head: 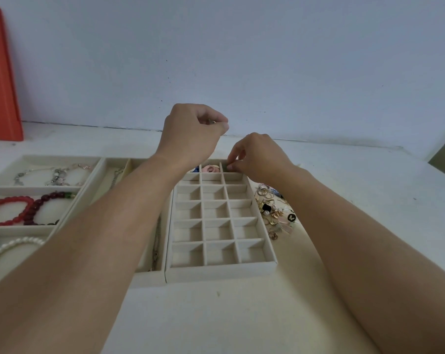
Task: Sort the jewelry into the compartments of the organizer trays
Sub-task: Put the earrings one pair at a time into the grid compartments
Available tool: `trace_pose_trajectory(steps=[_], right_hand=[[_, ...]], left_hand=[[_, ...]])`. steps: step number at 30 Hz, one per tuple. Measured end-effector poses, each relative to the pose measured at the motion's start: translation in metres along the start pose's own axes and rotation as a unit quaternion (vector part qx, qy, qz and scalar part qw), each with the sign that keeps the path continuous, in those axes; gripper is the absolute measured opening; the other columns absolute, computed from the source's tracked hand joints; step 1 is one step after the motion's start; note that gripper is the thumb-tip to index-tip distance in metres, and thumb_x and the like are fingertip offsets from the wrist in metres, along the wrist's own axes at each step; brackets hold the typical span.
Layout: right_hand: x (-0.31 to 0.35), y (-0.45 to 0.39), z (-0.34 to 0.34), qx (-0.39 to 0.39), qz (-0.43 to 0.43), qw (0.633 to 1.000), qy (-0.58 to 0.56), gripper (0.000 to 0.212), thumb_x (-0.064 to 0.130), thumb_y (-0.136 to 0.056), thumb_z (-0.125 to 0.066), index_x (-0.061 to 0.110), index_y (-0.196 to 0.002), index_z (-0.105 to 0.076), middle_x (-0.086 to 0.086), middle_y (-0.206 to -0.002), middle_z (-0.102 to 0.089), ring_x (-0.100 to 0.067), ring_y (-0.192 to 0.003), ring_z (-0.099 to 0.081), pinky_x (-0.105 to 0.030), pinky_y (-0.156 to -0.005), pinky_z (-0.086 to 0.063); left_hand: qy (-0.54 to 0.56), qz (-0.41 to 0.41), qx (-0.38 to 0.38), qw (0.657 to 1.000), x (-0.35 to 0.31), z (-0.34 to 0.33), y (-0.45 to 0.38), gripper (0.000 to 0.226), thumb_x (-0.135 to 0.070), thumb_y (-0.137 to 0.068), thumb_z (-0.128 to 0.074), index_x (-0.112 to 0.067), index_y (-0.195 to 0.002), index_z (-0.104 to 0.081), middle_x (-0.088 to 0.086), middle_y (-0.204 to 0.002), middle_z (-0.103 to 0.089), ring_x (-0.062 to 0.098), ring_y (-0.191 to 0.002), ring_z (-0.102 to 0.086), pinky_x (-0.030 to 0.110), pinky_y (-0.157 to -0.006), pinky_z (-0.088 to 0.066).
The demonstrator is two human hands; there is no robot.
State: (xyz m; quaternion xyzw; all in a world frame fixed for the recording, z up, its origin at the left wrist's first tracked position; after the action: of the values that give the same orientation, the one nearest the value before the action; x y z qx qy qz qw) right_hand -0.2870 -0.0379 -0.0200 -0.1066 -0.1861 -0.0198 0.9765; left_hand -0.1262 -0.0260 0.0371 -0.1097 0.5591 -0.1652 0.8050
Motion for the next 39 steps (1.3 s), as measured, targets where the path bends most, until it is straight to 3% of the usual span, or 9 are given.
trace_pose_trajectory(steps=[5, 9, 13, 18, 24, 31, 36, 39], right_hand=[[0.0, -0.001, 0.003, -0.018, 0.011, 1.0, 0.002, 0.011, 0.031, -0.076, -0.085, 0.031, -0.077, -0.074, 0.003, -0.08, -0.066, -0.014, -0.076, -0.06, -0.029, -0.066, -0.047], [0.002, -0.002, 0.0, -0.006, 0.015, 1.0, 0.007, 0.008, 0.037, -0.079, -0.082, 0.035, -0.08, -0.075, 0.006, -0.076, -0.06, -0.014, -0.072, -0.058, -0.028, -0.063, -0.041], [0.004, 0.0, -0.003, 0.014, 0.017, 1.0, 0.009, 0.004, 0.029, -0.085, -0.078, 0.03, -0.089, -0.079, 0.005, -0.079, -0.066, -0.018, -0.076, -0.064, -0.03, -0.07, -0.052], [0.005, 0.0, 0.002, -0.005, 0.023, 0.999, 0.03, 0.007, 0.021, -0.085, -0.076, 0.026, -0.087, -0.078, 0.004, -0.085, -0.067, -0.018, -0.08, -0.064, -0.028, -0.067, -0.047], [0.009, 0.003, 0.003, -0.015, 0.024, 0.996, 0.088, 0.011, 0.027, -0.09, -0.069, 0.031, -0.094, -0.078, 0.007, -0.096, -0.063, -0.017, -0.089, -0.059, -0.029, -0.07, -0.042], [0.008, 0.004, 0.004, -0.031, 0.024, 0.996, 0.077, 0.006, 0.027, -0.088, -0.071, 0.032, -0.085, -0.073, 0.008, -0.093, -0.064, -0.017, -0.088, -0.059, -0.029, -0.069, -0.041], [0.006, 0.003, 0.014, -0.021, 0.014, 0.998, 0.053, 0.008, 0.027, -0.089, -0.07, 0.033, -0.087, -0.075, 0.01, -0.089, -0.067, -0.015, -0.085, -0.063, -0.031, -0.072, -0.051], [0.001, 0.004, 0.047, -0.057, 0.004, 0.998, -0.007, 0.007, 0.025, -0.092, -0.07, 0.03, -0.093, -0.076, 0.008, -0.09, -0.07, -0.002, -0.066, -0.058, -0.017, -0.061, -0.048]], left_hand=[[0.003, 0.001, 0.007, 1.0, 0.002, -0.002, -0.002, 0.007, -0.021, -0.088, -0.071, -0.023, -0.089, -0.078, -0.009, -0.07, -0.063, -0.004, -0.054, -0.052, 0.005, -0.055, -0.039], [0.002, 0.001, 0.009, 1.0, 0.002, -0.002, -0.002, 0.006, -0.022, -0.088, -0.072, -0.024, -0.089, -0.078, -0.006, -0.072, -0.063, 0.002, -0.062, -0.052, 0.011, -0.06, -0.041], [0.0, -0.002, 0.011, 1.0, 0.002, -0.002, -0.002, 0.006, -0.022, -0.088, -0.072, -0.023, -0.089, -0.078, -0.004, -0.072, -0.064, -0.003, -0.054, -0.05, 0.005, -0.055, -0.039], [0.004, -0.002, 0.009, 1.0, 0.001, -0.001, -0.002, 0.007, -0.022, -0.088, -0.072, -0.023, -0.089, -0.079, 0.0, -0.078, -0.066, 0.005, -0.066, -0.053, 0.013, -0.063, -0.043], [0.003, 0.001, 0.012, 1.0, 0.002, -0.002, -0.003, 0.007, -0.02, -0.087, -0.072, -0.023, -0.087, -0.078, -0.008, -0.068, -0.061, -0.004, -0.05, -0.05, 0.004, -0.051, -0.038], [0.008, 0.003, 0.013, 1.0, 0.002, -0.002, -0.003, 0.007, -0.021, -0.088, -0.071, -0.022, -0.089, -0.078, -0.005, -0.074, -0.067, -0.002, -0.055, -0.052, 0.005, -0.054, -0.041], [0.025, 0.013, 0.022, 0.999, 0.001, -0.002, -0.001, 0.016, -0.022, -0.095, -0.062, -0.023, -0.1, -0.078, -0.013, -0.089, -0.072, 0.001, -0.08, -0.063, 0.007, -0.065, -0.045], [0.019, 0.017, 0.041, 0.999, 0.003, -0.006, -0.002, 0.025, -0.016, -0.099, -0.053, -0.022, -0.11, -0.075, -0.01, -0.097, -0.072, 0.005, -0.085, -0.064, 0.01, -0.065, -0.047]])
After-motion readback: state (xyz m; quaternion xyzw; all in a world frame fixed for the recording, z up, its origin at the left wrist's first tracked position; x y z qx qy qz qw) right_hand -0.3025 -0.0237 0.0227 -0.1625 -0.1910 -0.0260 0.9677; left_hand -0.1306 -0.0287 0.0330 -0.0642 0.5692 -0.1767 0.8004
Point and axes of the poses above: each hand's wrist, its own y-axis away from the middle knuckle, its own z-axis out of the back of the hand, x = y × z, the point moved 10 cm from there along -y, towards the middle knuckle
